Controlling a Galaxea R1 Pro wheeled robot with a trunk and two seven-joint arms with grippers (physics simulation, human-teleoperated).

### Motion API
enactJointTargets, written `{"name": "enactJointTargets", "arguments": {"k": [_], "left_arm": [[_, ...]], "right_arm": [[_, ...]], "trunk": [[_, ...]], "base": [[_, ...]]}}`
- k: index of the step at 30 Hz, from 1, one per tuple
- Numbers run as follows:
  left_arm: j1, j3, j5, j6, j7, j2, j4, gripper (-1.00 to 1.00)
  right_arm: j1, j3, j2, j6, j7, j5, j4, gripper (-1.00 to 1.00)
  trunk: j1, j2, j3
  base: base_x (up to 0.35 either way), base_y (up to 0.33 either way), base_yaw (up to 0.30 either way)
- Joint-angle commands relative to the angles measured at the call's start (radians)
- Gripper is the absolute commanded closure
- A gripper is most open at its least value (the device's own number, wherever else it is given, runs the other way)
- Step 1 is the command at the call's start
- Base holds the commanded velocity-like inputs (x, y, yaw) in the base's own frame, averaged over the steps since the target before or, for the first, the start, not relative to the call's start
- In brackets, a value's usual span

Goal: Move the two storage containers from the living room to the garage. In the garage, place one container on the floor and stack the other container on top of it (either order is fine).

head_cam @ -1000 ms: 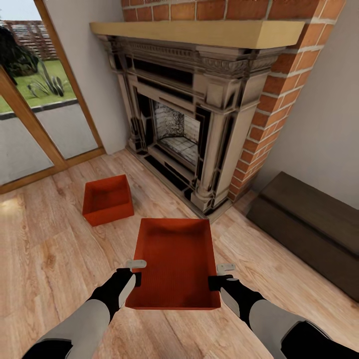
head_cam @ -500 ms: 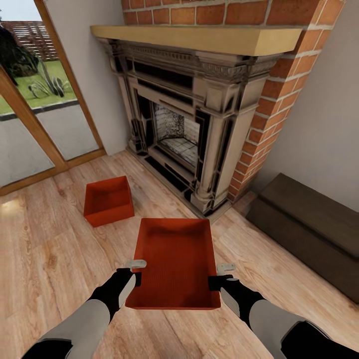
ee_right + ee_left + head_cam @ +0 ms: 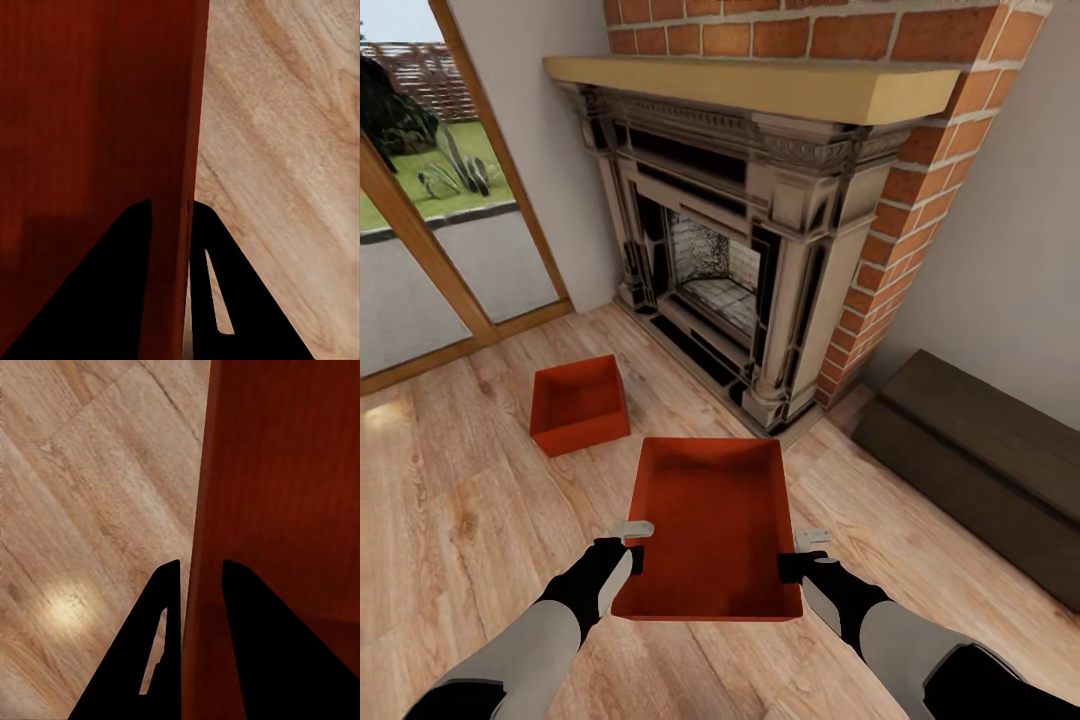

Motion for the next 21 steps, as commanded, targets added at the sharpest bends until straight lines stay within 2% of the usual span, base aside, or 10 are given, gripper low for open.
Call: {"name": "enactJointTargets", "arguments": {"k": [1,21], "left_arm": [[0.000,-0.006,0.006,0.007,0.011,0.001,0.000,1.00],[0.000,-0.006,0.006,0.007,0.012,0.001,0.000,1.00]], "right_arm": [[-0.001,0.002,-0.004,0.005,-0.011,0.013,-0.002,1.00],[-0.001,0.002,-0.004,0.001,-0.014,0.013,-0.002,1.00]], "trunk": [[-0.004,0.007,0.002],[-0.081,0.147,0.065]], "base": [[0.000,0.000,0.000],[0.000,0.000,0.000]]}}
